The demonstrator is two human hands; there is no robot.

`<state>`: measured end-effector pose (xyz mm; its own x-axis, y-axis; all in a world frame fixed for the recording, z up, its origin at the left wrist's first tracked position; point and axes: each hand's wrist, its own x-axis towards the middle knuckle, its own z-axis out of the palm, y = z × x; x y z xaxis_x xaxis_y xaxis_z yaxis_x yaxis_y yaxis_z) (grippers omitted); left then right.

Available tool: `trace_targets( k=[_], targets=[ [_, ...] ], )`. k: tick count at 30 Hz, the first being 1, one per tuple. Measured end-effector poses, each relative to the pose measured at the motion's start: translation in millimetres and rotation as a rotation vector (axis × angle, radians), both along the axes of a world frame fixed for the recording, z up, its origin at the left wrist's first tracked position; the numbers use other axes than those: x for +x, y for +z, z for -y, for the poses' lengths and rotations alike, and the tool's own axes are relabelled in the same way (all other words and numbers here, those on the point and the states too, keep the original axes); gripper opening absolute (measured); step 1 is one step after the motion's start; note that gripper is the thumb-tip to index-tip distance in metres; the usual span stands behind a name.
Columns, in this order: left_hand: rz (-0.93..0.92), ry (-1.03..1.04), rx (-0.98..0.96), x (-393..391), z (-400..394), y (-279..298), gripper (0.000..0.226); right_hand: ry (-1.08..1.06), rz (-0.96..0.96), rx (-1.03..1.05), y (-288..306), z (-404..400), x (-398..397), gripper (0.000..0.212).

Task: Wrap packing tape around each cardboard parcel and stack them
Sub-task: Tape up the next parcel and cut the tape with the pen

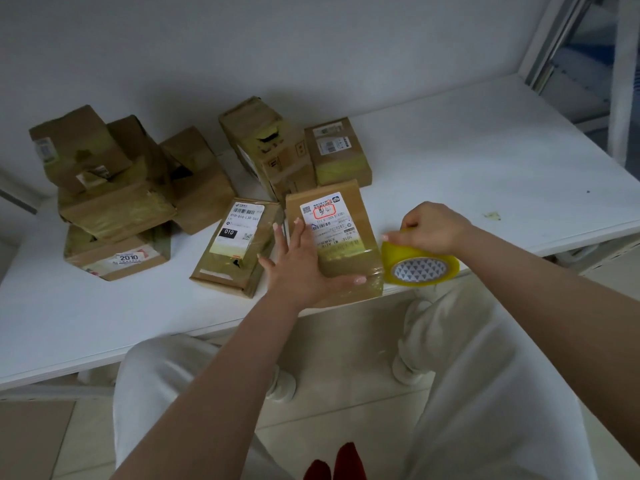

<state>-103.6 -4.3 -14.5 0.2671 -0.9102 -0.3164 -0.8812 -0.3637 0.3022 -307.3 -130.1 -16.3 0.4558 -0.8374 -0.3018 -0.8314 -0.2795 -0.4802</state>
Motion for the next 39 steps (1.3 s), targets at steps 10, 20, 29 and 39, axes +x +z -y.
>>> trace_targets(
  k=[10,20,29,39],
  targets=[
    [0.104,0.043,0.081,-47.8,20.6,-2.7,0.126,0.029,0.127,0.102,15.0,-4.2,-7.6,0.035],
    [-0.804,0.237,-0.538,-13.6,6.3,-9.3,0.098,0.033,0.604,0.033,120.5,0.9,5.3,0.066],
    [-0.997,0.145,-0.467,10.0,-27.9,-29.3,0.088,0.169,0.484,0.178,106.5,-25.7,59.2,0.061],
    [-1.028,0.184,-0.371,33.0,-13.2,-24.3,0.091,0.337,0.397,0.187,106.0,-39.2,97.6,0.051]
  ],
)
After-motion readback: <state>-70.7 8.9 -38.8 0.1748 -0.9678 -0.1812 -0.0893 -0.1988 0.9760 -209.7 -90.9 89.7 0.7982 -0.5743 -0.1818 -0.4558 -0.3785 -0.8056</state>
